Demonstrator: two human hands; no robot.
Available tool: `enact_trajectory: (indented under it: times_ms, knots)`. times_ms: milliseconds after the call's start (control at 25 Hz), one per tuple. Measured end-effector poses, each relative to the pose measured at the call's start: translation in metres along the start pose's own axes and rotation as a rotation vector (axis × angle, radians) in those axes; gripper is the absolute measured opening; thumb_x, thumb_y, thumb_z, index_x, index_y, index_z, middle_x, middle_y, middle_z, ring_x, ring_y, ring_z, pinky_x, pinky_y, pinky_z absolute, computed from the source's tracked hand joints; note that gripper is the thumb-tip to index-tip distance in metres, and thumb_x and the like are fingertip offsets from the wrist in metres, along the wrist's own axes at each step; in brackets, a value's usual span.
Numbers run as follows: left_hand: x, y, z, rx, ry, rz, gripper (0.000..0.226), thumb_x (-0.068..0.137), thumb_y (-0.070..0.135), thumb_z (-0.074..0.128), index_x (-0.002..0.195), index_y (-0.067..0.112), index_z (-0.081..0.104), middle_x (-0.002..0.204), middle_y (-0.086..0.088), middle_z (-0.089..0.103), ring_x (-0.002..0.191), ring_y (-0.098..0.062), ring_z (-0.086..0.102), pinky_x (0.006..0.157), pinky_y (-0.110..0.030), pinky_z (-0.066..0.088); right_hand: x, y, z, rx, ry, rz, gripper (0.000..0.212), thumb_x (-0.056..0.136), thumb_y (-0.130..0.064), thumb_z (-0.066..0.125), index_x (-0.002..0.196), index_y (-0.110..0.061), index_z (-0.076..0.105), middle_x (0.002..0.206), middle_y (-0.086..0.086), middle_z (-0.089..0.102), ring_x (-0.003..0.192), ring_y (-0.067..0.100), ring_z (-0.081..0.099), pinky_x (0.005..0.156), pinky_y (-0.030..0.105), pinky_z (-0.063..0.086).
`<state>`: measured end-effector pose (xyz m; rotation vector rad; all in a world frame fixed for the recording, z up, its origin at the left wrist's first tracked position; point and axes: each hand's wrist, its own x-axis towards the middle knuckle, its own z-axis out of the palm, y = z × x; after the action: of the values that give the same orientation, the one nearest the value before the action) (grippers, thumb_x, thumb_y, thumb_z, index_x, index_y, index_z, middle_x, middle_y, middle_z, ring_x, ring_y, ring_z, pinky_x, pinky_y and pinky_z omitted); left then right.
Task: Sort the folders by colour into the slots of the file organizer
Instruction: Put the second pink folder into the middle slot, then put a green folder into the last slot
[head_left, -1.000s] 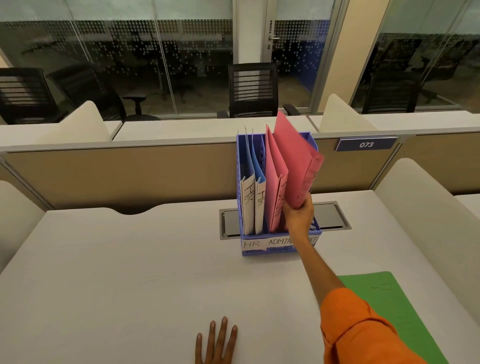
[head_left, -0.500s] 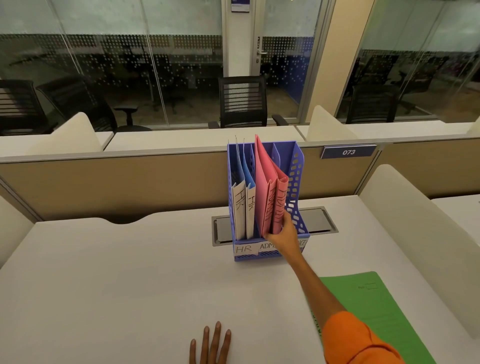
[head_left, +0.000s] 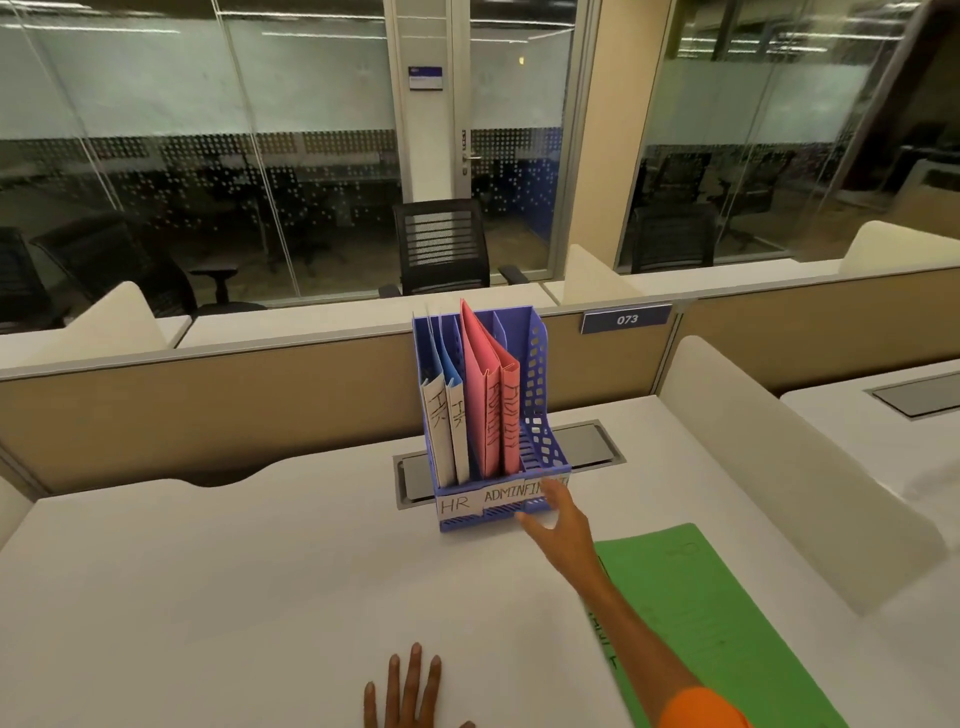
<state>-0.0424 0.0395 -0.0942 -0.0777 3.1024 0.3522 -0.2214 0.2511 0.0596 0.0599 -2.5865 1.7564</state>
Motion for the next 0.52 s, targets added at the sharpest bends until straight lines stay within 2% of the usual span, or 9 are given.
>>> enact_trajectory:
  times_ms: [80, 240, 320, 360, 400, 440, 480, 520]
  knots:
    - [-0.008, 0.004, -0.002, -0.049, 0.018, -0.035, 0.094, 0.073, 0.085, 0.021, 0.152, 0.039, 0.000, 0.162, 0.015, -0.010, 0.150, -0.012, -0.011, 0.118, -0.045, -0.004, -0.026, 0.014, -0.010, -0.068, 0.002, 0.028, 0.058, 0.082, -0.022, 0.076, 0.134, -0.014, 0.049, 0.130, -0.001, 0.056, 0.118, 0.015, 0.053, 0.094, 0.025, 0.044]
    - [-0.016, 0.014, -0.013, -0.087, 0.007, -0.036, 0.087, 0.079, 0.083, 0.011, 0.152, 0.037, -0.004, 0.161, 0.015, -0.014, 0.149, -0.011, -0.017, 0.117, -0.039, -0.013, -0.076, 0.048, -0.031, -0.158, 0.032, 0.109, 0.052, 0.083, -0.018, 0.074, 0.130, -0.008, 0.054, 0.132, 0.006, 0.058, 0.120, 0.023, 0.054, 0.101, 0.030, 0.042]
    - [-0.020, 0.021, -0.017, -0.089, -0.056, -0.040, 0.079, 0.083, 0.079, 0.006, 0.151, 0.038, 0.012, 0.162, 0.013, -0.015, 0.150, -0.017, -0.009, 0.118, -0.041, -0.008, -0.097, 0.066, -0.046, -0.205, 0.062, 0.165, 0.051, 0.083, -0.018, 0.074, 0.129, -0.008, 0.055, 0.131, 0.009, 0.059, 0.118, 0.025, 0.055, 0.102, 0.033, 0.042]
    - [-0.023, 0.025, -0.022, -0.081, -0.109, -0.060, 0.082, 0.084, 0.077, 0.002, 0.147, 0.033, 0.026, 0.162, 0.010, -0.011, 0.151, -0.024, 0.004, 0.119, -0.047, 0.002, -0.106, 0.074, -0.053, -0.231, 0.074, 0.196, 0.051, 0.083, -0.019, 0.074, 0.129, -0.009, 0.055, 0.129, 0.010, 0.061, 0.117, 0.025, 0.056, 0.101, 0.035, 0.043]
    - [-0.022, 0.028, -0.023, -0.050, -0.137, -0.100, 0.093, 0.081, 0.079, -0.005, 0.145, 0.024, 0.034, 0.163, 0.007, -0.005, 0.148, -0.031, 0.018, 0.116, -0.053, 0.016, -0.115, 0.082, -0.060, -0.272, 0.085, 0.224, 0.052, 0.083, -0.021, 0.074, 0.129, -0.010, 0.055, 0.129, 0.009, 0.061, 0.117, 0.025, 0.056, 0.102, 0.037, 0.043]
    - [-0.019, 0.030, -0.021, 0.007, -0.144, -0.135, 0.109, 0.072, 0.082, -0.015, 0.148, 0.020, 0.033, 0.162, 0.002, -0.003, 0.146, -0.034, 0.024, 0.113, -0.056, 0.023, -0.125, 0.089, -0.066, -0.331, 0.095, 0.244, 0.054, 0.083, -0.024, 0.074, 0.131, -0.012, 0.053, 0.130, 0.008, 0.061, 0.119, 0.024, 0.055, 0.103, 0.038, 0.040]
    - [-0.016, 0.031, -0.019, 0.038, -0.195, -0.175, 0.119, 0.062, 0.084, -0.024, 0.153, 0.020, 0.020, 0.161, -0.001, -0.007, 0.149, -0.034, 0.015, 0.116, -0.056, 0.020, -0.133, 0.097, -0.072, -0.399, 0.102, 0.254, 0.057, 0.082, -0.027, 0.074, 0.132, -0.015, 0.051, 0.132, 0.006, 0.059, 0.122, 0.023, 0.051, 0.105, 0.038, 0.037]
    - [-0.016, 0.033, -0.019, 0.038, -0.254, -0.218, 0.118, 0.059, 0.084, -0.025, 0.154, 0.022, 0.005, 0.161, -0.002, -0.014, 0.151, -0.032, 0.002, 0.119, -0.053, 0.012, -0.141, 0.104, -0.076, -0.469, 0.103, 0.261, 0.061, 0.082, -0.032, 0.074, 0.135, -0.016, 0.048, 0.136, 0.004, 0.055, 0.127, 0.022, 0.046, 0.106, 0.038, 0.033]
